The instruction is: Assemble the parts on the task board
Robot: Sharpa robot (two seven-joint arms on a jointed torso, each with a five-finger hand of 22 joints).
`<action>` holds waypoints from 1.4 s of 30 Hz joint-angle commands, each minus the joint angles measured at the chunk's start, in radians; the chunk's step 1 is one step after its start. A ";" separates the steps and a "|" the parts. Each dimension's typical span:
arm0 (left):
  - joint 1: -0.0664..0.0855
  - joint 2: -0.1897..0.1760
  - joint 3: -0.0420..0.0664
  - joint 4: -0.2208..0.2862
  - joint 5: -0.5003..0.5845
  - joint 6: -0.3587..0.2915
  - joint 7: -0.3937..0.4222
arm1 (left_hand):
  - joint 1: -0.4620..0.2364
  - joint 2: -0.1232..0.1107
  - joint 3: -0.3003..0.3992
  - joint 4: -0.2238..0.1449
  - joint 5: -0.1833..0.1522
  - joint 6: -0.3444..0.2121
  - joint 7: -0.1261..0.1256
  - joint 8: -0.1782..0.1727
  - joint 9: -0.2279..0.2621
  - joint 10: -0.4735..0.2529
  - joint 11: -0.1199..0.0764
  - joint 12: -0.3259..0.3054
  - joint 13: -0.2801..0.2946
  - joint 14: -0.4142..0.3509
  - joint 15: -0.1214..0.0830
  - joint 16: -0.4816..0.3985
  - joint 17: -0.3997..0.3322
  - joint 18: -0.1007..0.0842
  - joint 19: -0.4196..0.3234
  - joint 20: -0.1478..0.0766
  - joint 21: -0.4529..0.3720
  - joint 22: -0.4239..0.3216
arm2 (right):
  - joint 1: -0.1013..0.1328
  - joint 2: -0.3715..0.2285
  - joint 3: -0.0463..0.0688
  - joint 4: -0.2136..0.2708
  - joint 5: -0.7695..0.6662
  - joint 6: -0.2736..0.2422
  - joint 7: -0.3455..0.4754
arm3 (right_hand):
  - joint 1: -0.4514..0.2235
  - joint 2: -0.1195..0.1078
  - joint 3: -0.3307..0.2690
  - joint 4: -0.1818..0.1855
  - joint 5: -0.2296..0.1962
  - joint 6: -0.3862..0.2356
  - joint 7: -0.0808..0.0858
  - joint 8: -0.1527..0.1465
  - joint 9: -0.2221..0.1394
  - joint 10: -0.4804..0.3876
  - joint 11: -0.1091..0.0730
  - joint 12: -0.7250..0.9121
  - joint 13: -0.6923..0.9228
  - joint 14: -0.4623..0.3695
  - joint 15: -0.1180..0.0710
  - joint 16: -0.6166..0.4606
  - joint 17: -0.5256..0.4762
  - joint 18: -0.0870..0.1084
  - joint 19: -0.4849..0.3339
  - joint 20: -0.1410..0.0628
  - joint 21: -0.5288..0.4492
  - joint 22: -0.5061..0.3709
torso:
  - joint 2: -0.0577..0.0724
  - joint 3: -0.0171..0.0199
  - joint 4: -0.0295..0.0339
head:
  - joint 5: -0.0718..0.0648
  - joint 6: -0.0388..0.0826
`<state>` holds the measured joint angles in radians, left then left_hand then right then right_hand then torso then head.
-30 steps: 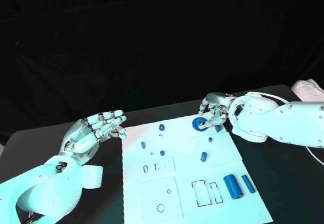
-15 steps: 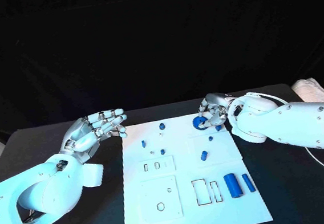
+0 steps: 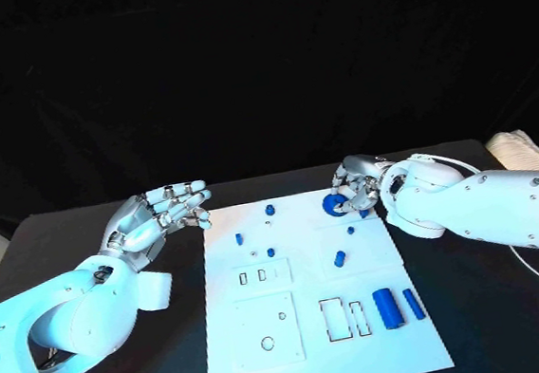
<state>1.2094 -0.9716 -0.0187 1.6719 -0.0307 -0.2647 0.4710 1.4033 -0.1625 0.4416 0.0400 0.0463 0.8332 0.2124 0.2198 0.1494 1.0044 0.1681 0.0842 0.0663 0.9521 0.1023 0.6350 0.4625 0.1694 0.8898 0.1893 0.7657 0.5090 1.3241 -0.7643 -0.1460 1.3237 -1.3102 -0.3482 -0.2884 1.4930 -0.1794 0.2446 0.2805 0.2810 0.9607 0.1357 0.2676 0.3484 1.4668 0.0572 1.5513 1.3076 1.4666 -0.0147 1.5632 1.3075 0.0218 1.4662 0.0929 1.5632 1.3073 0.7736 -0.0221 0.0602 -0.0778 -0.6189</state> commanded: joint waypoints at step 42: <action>0.001 0.009 0.001 0.005 -0.004 0.016 -0.011 | -0.005 -0.001 0.004 -0.002 0.002 0.000 0.015 -0.006 -0.001 -0.008 0.002 -0.006 0.000 -0.006 0.001 0.005 -0.001 0.011 -0.010 0.003 0.006 0.002 | -0.018 0.206 -0.004 0.090 -0.302 -0.112 -0.065 | -0.056 -0.062 0.135 -0.019 0.052 0.026 -0.004 -0.005 -0.016 0.091 -0.006 0.007 0.249 0.100 -0.005 0.003 0.246 -0.022 0.105 -0.007 0.008 0.263 | 0.003 -0.0008 0.0024 | 0.011 -0.002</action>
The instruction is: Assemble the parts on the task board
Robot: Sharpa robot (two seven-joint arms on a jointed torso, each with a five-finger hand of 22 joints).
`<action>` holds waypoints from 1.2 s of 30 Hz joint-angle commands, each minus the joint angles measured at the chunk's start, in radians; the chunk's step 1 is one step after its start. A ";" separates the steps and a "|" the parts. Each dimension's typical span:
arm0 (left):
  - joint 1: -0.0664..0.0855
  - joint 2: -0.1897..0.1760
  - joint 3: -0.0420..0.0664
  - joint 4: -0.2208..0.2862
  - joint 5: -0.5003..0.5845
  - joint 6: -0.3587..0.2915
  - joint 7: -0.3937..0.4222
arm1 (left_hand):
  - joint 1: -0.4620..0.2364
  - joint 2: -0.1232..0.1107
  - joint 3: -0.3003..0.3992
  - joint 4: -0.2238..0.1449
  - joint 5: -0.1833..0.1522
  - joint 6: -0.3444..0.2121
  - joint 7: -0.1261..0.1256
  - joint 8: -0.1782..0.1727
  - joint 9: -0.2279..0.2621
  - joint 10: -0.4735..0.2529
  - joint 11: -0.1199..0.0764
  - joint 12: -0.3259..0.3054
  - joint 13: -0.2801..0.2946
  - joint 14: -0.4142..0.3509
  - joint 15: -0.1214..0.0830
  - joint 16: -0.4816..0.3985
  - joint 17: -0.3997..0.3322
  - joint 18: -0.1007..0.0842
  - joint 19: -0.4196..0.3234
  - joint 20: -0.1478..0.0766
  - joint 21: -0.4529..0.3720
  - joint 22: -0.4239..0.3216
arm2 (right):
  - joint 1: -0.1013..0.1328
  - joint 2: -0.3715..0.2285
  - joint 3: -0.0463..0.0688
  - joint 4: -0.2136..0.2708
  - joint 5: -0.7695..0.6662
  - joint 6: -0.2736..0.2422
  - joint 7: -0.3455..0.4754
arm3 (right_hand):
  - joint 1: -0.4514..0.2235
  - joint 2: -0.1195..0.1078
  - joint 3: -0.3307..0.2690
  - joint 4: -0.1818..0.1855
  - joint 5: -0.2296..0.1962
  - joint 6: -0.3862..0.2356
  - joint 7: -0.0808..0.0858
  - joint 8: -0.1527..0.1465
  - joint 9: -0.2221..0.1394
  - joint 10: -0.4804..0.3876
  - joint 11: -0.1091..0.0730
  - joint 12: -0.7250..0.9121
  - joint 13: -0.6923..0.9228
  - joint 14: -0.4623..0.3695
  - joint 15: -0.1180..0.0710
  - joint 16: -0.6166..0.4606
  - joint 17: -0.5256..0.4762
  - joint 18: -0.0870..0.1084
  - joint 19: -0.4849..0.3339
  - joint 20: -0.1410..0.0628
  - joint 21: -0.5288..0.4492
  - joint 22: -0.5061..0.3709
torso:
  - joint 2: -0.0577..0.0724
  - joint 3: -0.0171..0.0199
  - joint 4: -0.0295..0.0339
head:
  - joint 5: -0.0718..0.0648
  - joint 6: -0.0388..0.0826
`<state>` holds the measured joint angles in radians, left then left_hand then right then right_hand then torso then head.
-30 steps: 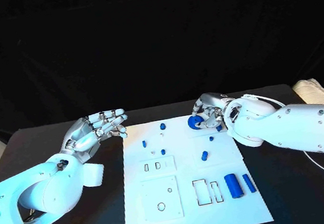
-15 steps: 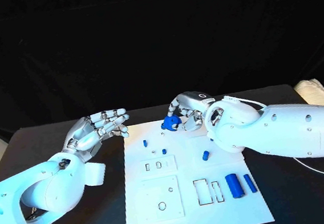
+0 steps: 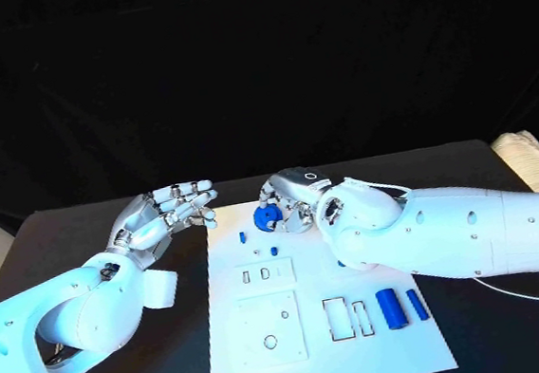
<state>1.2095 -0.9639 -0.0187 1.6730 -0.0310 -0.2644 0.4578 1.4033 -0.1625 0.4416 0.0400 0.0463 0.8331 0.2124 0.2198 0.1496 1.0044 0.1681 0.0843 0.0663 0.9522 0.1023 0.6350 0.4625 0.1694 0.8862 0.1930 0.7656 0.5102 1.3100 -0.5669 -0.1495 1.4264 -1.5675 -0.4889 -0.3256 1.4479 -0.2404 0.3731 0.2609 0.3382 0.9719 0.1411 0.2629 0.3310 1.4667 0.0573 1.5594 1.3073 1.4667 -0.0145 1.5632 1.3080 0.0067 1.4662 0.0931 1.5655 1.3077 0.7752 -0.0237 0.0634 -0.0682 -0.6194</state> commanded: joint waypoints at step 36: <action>0.002 0.003 0.001 0.002 -0.004 0.017 -0.002 | -0.008 0.000 0.004 -0.001 0.002 0.000 0.015 -0.006 -0.002 -0.009 0.003 -0.006 0.000 -0.008 0.002 0.006 -0.002 0.011 -0.009 0.000 0.010 0.003 | -0.030 0.058 -0.002 -0.073 -0.077 0.068 -0.070 | -0.032 -0.005 0.018 -0.005 -0.043 0.008 -0.006 -0.006 -0.002 0.087 -0.003 -0.005 0.245 0.100 -0.002 0.002 0.244 -0.007 0.105 -0.004 0.005 0.263 | 0.001 0.0025 -0.0030 | 0.005 -0.014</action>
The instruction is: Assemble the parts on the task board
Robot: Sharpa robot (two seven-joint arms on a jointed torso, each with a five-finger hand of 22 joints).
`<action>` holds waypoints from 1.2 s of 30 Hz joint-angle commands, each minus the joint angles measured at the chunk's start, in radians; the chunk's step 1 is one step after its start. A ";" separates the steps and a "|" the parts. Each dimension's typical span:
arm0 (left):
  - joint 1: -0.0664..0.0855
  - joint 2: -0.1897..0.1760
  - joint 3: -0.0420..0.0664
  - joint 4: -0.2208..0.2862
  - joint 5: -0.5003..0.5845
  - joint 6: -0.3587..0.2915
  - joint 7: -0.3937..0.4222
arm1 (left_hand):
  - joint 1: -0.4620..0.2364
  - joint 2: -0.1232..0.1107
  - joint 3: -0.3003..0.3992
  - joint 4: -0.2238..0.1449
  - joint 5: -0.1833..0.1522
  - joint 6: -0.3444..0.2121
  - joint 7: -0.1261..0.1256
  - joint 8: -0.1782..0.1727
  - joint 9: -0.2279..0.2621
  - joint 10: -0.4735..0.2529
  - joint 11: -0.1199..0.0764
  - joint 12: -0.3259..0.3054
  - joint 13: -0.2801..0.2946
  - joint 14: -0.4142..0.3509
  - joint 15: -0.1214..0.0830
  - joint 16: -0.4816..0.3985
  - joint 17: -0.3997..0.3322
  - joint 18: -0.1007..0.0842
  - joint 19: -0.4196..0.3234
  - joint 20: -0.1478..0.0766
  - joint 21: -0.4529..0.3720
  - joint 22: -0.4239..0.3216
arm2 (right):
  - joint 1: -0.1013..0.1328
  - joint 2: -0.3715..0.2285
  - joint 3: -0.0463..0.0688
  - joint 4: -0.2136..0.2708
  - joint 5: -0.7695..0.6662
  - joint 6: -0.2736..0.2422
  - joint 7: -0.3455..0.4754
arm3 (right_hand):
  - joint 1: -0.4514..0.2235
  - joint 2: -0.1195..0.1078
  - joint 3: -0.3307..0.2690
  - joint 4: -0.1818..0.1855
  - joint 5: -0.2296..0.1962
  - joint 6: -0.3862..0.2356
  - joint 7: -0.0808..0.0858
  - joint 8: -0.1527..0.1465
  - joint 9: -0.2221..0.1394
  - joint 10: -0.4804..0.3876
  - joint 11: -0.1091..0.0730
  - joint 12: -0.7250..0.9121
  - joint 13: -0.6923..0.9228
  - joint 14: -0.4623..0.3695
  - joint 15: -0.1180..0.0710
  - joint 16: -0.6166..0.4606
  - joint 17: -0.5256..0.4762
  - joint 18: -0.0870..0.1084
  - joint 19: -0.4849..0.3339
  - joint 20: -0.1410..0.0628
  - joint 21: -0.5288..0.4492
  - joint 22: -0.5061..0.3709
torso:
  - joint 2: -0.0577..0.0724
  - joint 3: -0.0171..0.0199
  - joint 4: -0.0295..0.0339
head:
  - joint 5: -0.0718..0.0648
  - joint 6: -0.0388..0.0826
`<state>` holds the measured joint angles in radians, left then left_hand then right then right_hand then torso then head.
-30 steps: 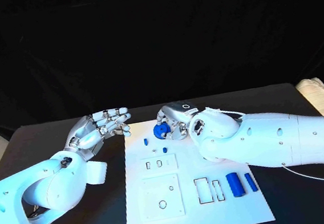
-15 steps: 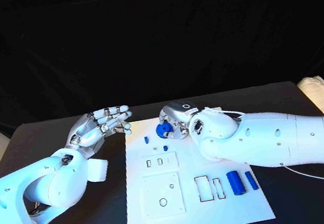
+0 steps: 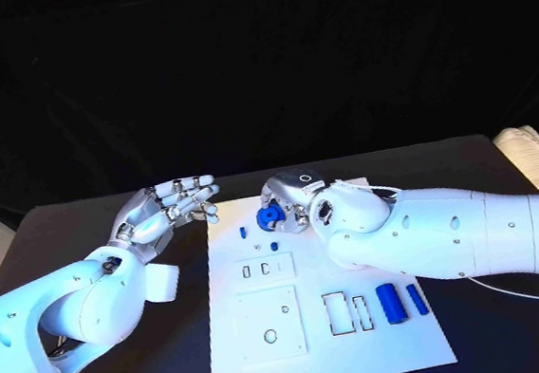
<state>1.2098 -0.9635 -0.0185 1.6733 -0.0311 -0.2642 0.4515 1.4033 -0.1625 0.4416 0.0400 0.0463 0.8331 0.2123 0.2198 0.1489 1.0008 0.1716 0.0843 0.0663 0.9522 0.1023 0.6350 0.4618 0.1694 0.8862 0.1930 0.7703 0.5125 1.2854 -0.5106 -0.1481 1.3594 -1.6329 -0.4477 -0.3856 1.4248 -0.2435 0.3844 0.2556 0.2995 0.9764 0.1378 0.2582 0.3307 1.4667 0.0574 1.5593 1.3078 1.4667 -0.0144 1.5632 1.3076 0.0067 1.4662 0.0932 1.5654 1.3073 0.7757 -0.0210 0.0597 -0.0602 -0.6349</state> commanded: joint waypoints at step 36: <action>0.002 0.001 0.001 0.001 -0.004 0.017 -0.001 | -0.009 0.000 0.005 -0.002 0.002 0.000 0.015 -0.006 -0.001 -0.005 -0.001 -0.006 0.000 -0.009 0.002 0.008 -0.002 0.011 -0.012 0.001 0.009 0.004 | -0.007 0.003 -0.003 -0.032 0.054 0.035 0.020 | -0.211 0.030 -0.093 0.036 -0.036 -0.063 0.020 -0.051 -0.026 0.052 0.020 -0.038 0.212 0.100 0.019 0.003 0.247 -0.007 0.105 0.017 0.005 0.264 | 0.000 -0.0002 0.0007 | -0.003 -0.001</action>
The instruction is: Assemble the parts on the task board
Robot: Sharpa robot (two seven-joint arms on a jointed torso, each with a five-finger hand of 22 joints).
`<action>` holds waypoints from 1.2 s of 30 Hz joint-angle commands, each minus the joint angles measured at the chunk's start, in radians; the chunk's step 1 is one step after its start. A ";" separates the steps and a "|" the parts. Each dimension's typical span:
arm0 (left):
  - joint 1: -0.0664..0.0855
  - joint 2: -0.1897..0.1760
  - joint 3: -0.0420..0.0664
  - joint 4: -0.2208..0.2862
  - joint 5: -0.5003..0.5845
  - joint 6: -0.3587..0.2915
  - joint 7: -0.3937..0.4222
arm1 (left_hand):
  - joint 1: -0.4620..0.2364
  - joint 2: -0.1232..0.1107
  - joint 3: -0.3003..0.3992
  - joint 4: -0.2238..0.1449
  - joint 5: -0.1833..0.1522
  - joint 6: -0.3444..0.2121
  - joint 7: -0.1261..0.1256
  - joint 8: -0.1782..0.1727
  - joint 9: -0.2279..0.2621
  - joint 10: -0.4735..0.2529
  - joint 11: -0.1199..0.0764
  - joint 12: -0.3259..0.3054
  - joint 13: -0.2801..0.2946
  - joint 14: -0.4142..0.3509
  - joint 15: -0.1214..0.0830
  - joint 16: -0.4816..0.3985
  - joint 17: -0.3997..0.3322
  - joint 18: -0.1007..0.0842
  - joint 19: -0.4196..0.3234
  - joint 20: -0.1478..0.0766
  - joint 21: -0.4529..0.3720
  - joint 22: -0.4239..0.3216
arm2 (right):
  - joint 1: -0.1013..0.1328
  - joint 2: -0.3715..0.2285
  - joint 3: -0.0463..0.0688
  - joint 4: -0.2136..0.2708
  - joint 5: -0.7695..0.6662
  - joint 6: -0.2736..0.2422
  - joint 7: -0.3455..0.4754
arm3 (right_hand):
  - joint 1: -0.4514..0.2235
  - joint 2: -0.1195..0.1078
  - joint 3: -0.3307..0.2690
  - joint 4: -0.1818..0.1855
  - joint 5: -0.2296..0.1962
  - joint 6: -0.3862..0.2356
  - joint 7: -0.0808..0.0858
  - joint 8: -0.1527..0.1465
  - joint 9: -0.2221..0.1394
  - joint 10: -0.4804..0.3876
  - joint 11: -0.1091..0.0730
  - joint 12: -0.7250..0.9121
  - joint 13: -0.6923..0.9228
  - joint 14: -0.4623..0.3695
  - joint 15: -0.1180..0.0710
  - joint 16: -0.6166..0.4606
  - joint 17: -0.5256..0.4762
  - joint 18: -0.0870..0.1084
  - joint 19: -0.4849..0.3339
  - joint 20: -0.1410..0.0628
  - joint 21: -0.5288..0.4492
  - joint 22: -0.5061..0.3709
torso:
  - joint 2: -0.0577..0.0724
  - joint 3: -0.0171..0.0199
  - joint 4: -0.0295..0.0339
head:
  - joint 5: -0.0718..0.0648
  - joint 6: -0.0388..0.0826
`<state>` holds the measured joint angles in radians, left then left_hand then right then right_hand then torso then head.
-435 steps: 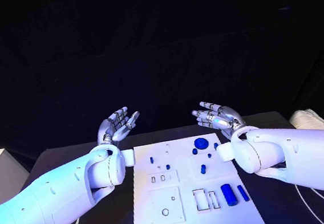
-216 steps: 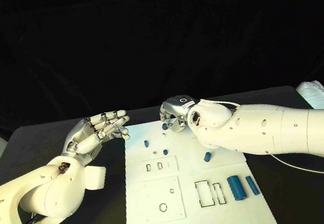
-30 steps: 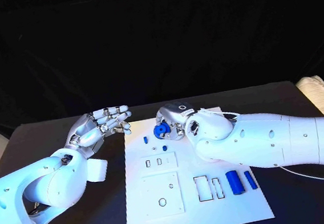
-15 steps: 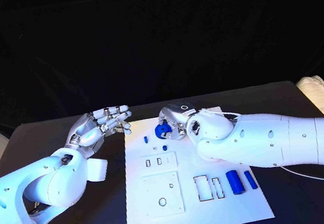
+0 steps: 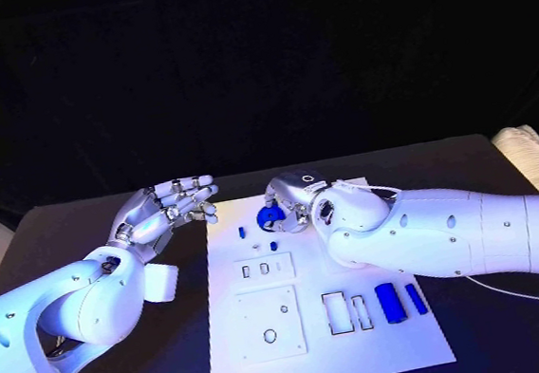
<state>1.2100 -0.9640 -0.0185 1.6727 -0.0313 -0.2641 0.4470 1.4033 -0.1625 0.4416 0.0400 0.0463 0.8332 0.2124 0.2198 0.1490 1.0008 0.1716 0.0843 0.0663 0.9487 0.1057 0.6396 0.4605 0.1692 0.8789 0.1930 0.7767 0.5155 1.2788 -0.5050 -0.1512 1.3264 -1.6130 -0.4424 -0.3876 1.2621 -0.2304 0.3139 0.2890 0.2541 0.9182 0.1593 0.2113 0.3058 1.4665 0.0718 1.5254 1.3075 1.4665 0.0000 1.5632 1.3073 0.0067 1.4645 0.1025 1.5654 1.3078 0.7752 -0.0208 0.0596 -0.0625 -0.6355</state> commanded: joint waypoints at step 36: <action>0.002 -0.006 0.001 0.006 -0.005 0.013 0.003 | -0.009 0.000 0.006 -0.002 0.002 -0.001 0.015 -0.007 -0.002 -0.006 -0.001 -0.006 0.000 -0.007 -0.002 0.004 -0.001 0.011 -0.007 0.001 0.005 0.003 | -0.005 -0.065 -0.005 0.048 0.079 0.037 0.032 | -0.084 0.049 -0.027 -0.003 0.022 0.007 -0.005 0.000 -0.001 0.059 0.002 0.002 0.219 0.102 0.003 0.004 0.253 -0.007 0.106 0.006 0.005 0.263 | 0.000 0.0005 -0.0023 | -0.001 -0.008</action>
<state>1.2102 -0.9704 -0.0187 1.6748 -0.0316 -0.2642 0.4444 1.4033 -0.1625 0.4416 0.0400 0.0463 0.8331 0.2124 0.2162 0.1481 1.0009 0.1716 0.0843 0.0663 0.9487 0.1057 0.6395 0.4606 0.1693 0.8790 0.1930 0.7766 0.5172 1.2766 -0.5600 -0.1544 1.3614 -1.5347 -0.4105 -0.3622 1.1741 -0.1841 0.2818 0.2883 0.2709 0.9190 0.1561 0.2105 0.3033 1.4665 0.0717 1.5254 1.3073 1.4665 0.0000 1.5632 1.3078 0.0068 1.4644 0.1023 1.5654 1.3074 0.7757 -0.0209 0.0583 -0.0647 -0.6431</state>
